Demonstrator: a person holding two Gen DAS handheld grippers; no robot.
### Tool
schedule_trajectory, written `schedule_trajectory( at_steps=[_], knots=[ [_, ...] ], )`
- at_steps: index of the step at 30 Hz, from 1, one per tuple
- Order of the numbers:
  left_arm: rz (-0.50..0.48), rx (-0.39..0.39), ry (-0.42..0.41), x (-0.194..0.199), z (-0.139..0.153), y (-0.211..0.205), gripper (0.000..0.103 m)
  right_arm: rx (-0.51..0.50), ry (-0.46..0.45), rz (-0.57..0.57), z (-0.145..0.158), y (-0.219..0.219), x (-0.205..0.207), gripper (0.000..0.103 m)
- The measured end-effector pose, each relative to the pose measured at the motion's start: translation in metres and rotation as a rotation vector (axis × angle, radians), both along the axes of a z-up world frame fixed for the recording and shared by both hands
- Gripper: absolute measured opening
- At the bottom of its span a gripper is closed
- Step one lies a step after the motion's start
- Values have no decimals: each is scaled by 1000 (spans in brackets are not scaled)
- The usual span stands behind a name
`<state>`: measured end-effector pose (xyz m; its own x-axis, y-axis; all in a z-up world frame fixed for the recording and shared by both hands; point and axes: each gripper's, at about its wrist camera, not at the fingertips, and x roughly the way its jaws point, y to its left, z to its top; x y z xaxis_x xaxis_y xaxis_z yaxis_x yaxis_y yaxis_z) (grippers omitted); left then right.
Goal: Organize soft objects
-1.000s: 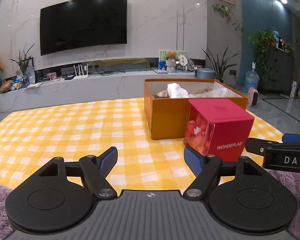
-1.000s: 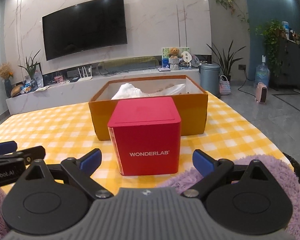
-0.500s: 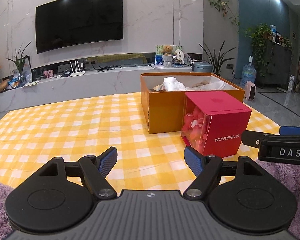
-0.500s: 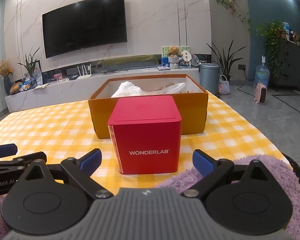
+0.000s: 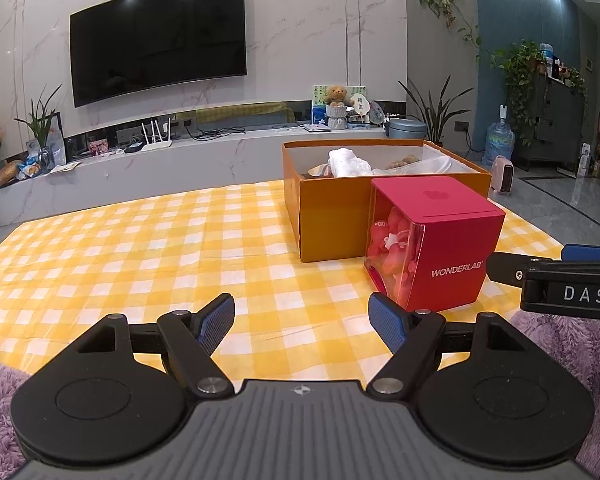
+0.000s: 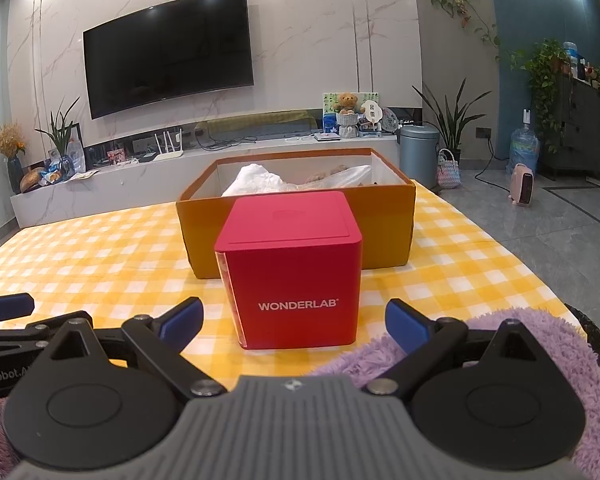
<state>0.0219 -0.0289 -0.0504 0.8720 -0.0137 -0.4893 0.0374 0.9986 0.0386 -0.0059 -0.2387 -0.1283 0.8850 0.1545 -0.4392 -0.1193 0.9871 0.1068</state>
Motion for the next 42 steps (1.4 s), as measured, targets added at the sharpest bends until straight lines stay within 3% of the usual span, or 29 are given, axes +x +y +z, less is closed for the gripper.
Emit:
schedule_trajectory(
  at_steps=[42],
  knots=[
    [15, -3, 5, -5, 2, 0, 89, 1, -2, -6, 0, 2, -1, 96]
  ],
)
